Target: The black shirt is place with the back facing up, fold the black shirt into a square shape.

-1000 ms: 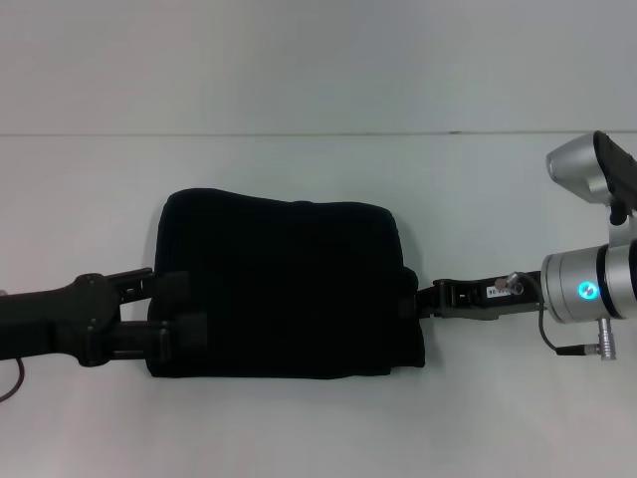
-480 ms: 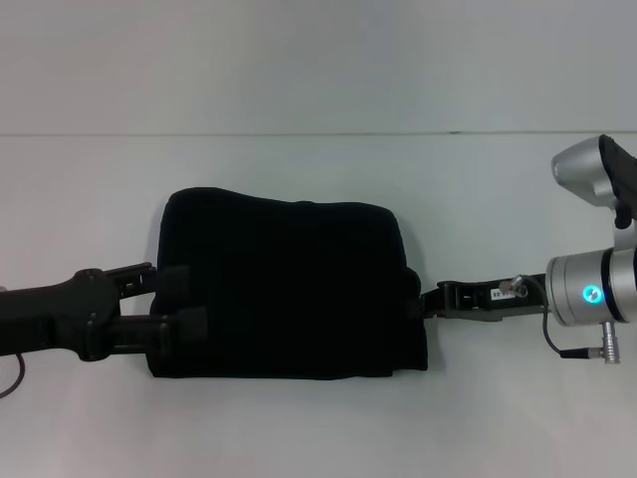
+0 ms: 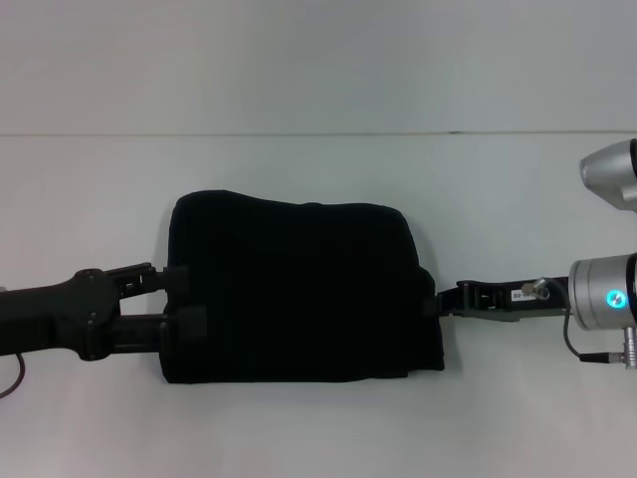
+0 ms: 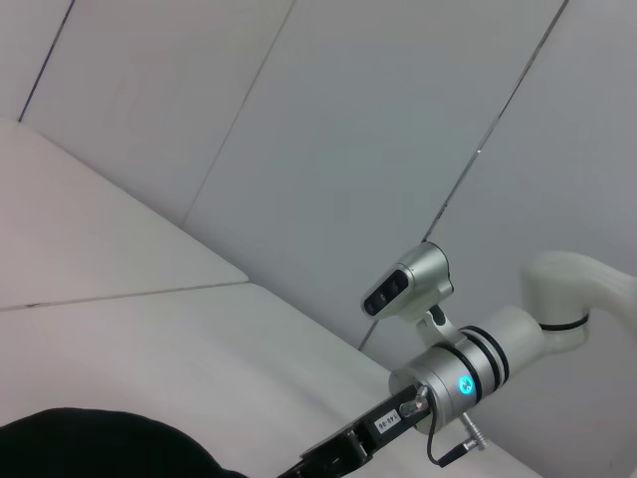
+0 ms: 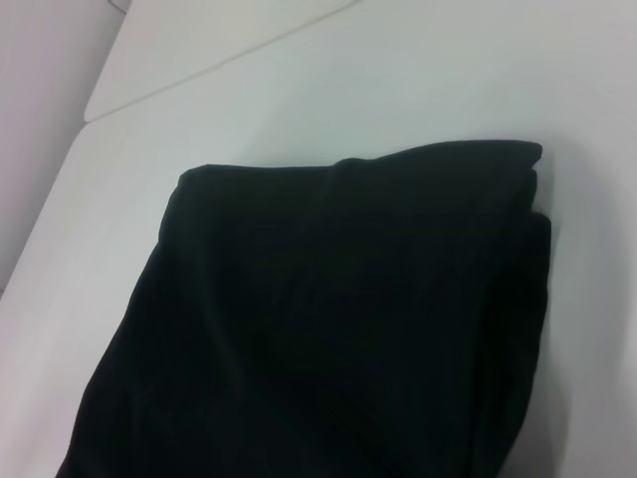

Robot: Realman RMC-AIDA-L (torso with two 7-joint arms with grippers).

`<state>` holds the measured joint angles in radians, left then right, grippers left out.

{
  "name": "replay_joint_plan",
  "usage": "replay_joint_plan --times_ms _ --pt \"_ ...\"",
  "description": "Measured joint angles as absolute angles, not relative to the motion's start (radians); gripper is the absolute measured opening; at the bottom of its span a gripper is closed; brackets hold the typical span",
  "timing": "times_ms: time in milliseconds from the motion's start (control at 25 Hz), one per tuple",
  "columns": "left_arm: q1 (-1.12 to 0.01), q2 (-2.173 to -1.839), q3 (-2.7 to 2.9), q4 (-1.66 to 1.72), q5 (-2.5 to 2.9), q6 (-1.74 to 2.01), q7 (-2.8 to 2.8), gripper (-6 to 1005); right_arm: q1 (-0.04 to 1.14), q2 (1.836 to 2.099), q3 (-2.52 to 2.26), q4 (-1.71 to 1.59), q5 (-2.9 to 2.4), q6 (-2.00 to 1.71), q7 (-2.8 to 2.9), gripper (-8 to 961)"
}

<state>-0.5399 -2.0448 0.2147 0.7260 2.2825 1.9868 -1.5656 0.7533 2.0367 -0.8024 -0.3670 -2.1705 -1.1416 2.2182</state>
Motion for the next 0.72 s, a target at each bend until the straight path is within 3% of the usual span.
replay_joint_plan --times_ms 360,720 --pt "-0.540 -2.045 0.212 0.724 2.282 1.985 -1.568 940 0.694 2.045 -0.792 -0.442 -2.171 -1.185 2.214 57" --pt "-0.537 -2.045 0.212 0.724 2.282 1.985 -1.568 941 0.676 2.037 -0.744 -0.447 -2.171 -1.194 2.173 53"
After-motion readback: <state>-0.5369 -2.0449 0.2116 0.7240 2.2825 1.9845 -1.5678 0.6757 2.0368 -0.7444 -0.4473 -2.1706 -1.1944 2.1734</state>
